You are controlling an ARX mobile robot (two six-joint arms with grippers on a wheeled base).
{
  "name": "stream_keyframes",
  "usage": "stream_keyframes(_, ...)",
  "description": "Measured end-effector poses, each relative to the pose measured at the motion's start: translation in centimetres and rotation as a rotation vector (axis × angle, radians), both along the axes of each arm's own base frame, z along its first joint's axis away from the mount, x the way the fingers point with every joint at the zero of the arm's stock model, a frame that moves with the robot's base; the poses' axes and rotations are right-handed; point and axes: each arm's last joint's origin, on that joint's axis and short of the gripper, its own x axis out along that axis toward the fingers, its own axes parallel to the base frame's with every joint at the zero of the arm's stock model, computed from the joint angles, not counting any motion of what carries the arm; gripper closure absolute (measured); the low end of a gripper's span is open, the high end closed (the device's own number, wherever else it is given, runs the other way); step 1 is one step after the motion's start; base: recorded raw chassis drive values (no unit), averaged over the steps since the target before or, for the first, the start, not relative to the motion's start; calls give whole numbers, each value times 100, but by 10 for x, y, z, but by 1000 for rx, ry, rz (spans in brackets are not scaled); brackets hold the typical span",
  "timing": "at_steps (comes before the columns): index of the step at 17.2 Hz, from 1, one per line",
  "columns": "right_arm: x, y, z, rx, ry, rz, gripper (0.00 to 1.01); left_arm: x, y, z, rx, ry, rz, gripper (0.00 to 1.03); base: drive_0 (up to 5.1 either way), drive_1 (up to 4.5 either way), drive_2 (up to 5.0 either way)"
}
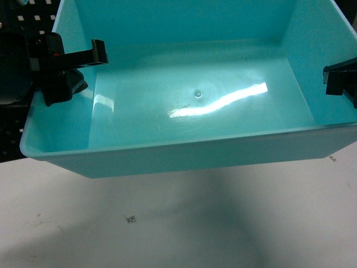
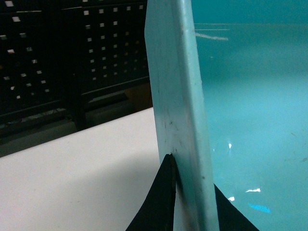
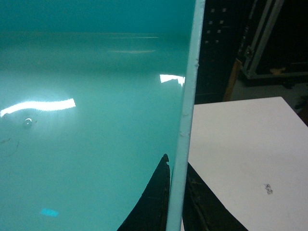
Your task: Stack blue boxes stably on right
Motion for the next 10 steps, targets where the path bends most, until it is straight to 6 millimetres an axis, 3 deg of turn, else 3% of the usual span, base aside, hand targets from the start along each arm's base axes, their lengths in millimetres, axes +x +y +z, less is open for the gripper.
stream_keyframes(10,0,0,0,0,0,0,94,0,0,0,0,-1,-1,98,-158,-158,-158)
